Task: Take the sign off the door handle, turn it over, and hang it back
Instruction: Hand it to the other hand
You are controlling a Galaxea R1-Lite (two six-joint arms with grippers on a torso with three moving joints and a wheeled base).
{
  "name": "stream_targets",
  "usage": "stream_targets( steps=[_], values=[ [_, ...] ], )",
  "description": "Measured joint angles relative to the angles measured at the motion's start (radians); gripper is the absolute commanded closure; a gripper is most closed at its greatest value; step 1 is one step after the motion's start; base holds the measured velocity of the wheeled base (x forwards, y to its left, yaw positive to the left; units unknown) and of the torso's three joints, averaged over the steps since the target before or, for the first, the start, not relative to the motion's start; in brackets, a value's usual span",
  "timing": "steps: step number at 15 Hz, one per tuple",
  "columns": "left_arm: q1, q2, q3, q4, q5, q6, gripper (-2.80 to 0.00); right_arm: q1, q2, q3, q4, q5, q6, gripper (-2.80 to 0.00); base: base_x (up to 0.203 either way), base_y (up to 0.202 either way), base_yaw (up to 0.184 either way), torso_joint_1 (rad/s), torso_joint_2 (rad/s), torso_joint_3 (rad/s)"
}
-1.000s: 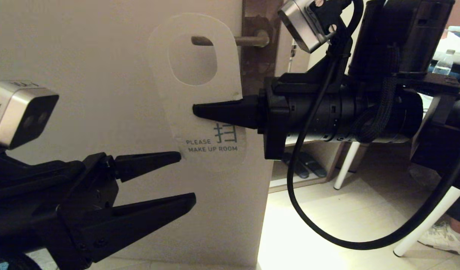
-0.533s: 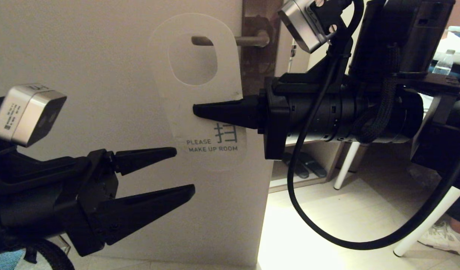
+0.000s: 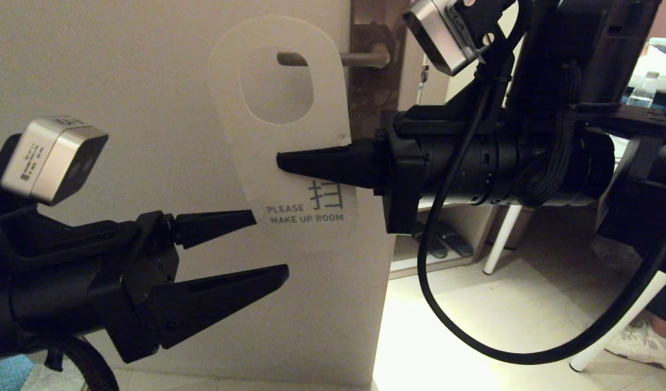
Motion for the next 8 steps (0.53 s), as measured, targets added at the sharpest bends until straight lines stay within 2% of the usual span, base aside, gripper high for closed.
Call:
stream_targets(
  steps=[3,8],
  values=[
    [-0.008,0.014,-0.012,-0.001,-0.025,-0.004,-2.80,0.010,0.009,-0.015,0.001,0.012,0.009,0.00,0.000,0.000,0.000,0.000,0.00,0.000],
    [-0.008,0.066,-0.072,-0.036,-0.027,-0.029,-2.80,0.019,0.047,-0.081,-0.001,0.011,0.054,0.00,0.000,0.000,0.000,0.000,0.00,0.000]
  ],
)
